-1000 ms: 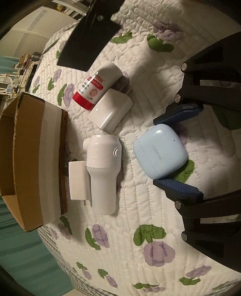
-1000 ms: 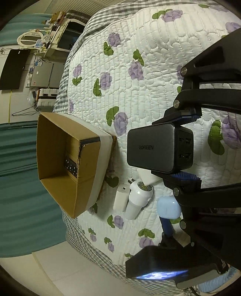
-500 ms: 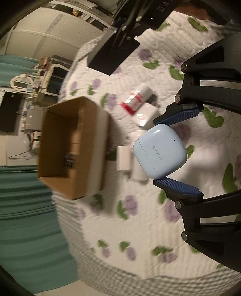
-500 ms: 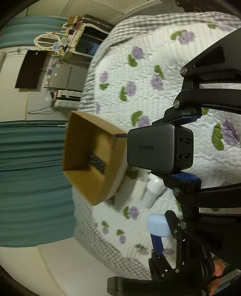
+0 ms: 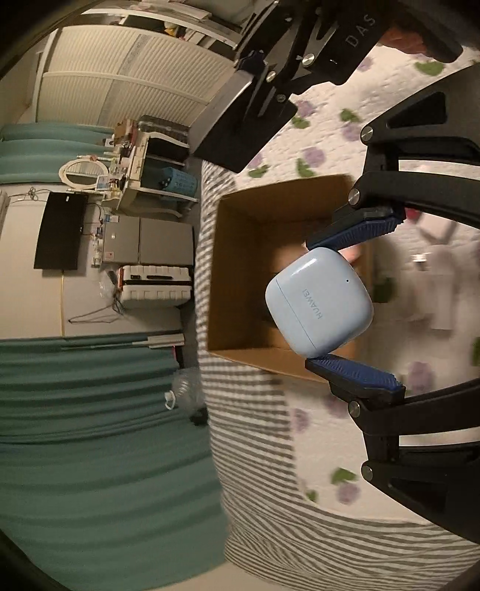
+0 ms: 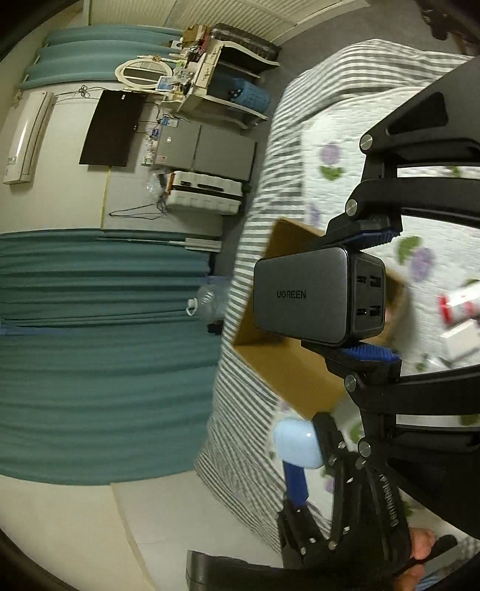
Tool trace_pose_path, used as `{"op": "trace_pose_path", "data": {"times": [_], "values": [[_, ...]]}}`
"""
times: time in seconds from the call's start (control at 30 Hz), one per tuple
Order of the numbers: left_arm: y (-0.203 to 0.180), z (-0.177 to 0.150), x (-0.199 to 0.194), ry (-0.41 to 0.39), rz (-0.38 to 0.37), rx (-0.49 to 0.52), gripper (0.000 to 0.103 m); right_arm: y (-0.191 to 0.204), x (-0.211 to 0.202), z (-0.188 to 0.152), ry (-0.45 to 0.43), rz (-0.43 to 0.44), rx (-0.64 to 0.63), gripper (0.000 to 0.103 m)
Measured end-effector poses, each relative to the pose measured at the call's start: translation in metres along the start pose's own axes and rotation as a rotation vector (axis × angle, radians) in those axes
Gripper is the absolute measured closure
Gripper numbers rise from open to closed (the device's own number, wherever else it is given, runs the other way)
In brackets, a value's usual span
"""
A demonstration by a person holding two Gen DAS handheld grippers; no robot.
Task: Organize rigid objects
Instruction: 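Lower the earbud case and black charger into the box and release both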
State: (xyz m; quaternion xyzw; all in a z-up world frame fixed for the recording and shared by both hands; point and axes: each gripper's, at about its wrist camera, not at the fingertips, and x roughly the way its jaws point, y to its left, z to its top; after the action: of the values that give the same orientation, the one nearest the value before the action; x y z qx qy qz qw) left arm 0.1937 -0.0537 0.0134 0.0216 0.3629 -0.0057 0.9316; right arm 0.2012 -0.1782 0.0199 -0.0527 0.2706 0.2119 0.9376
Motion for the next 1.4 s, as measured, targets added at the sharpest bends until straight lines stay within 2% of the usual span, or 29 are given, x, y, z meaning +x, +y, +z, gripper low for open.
{"op": "trace_pose_path", "data": {"times": [0.17,0.27,0.37,0.47,0.57,0.67,0.77,0.83,1.07,1.2,1.27,1.3,1.33,1.4], "values": [[-0.006,0.02,0.061,0.025,-0.032,0.043,0.045,-0.013,0.049,0.021,-0.009,-0.018,0.026,0.061],[-0.014,0.017,0.095,0.064,-0.034,0.084,0.045,-0.021,0.072,0.017,0.003,-0.014,0.037,0.061],[-0.018,0.016,0.124,0.08,-0.038,0.094,0.045,-0.029,0.098,0.005,0.052,-0.023,0.04,0.061],[-0.019,0.018,0.138,0.074,-0.068,0.083,0.043,-0.036,0.113,-0.002,0.08,-0.032,0.042,0.061],[-0.019,0.015,0.145,0.073,-0.051,0.072,0.042,-0.041,0.119,-0.005,0.088,-0.04,0.055,0.061],[-0.013,0.012,0.145,0.088,-0.053,0.048,0.041,-0.041,0.123,-0.007,0.096,-0.048,0.057,0.061],[-0.003,0.011,0.135,0.063,-0.043,0.042,0.037,-0.04,0.125,-0.006,0.096,-0.045,0.057,0.061],[0.001,0.013,0.129,0.057,-0.015,0.047,0.037,-0.04,0.127,-0.005,0.096,-0.046,0.061,0.061],[0.015,0.013,0.113,0.035,-0.003,0.01,0.037,-0.038,0.15,-0.01,0.118,-0.037,0.062,0.061],[0.013,0.013,0.105,0.027,0.013,0.025,0.036,-0.036,0.165,-0.014,0.128,-0.075,0.056,0.06],[0.014,0.011,0.102,0.029,0.015,0.02,0.036,-0.032,0.157,-0.012,0.093,-0.061,0.026,0.053],[0.014,0.011,0.1,0.031,0.013,0.015,0.036,-0.031,0.152,-0.011,0.081,-0.064,0.017,0.042],[0.014,0.01,0.097,0.037,0.015,0.011,0.036,-0.03,0.144,-0.01,0.062,-0.08,0.009,0.038],[0.013,0.007,0.087,0.045,0.024,0.013,0.036,-0.03,0.129,-0.01,0.047,-0.093,0.005,0.038]]}}
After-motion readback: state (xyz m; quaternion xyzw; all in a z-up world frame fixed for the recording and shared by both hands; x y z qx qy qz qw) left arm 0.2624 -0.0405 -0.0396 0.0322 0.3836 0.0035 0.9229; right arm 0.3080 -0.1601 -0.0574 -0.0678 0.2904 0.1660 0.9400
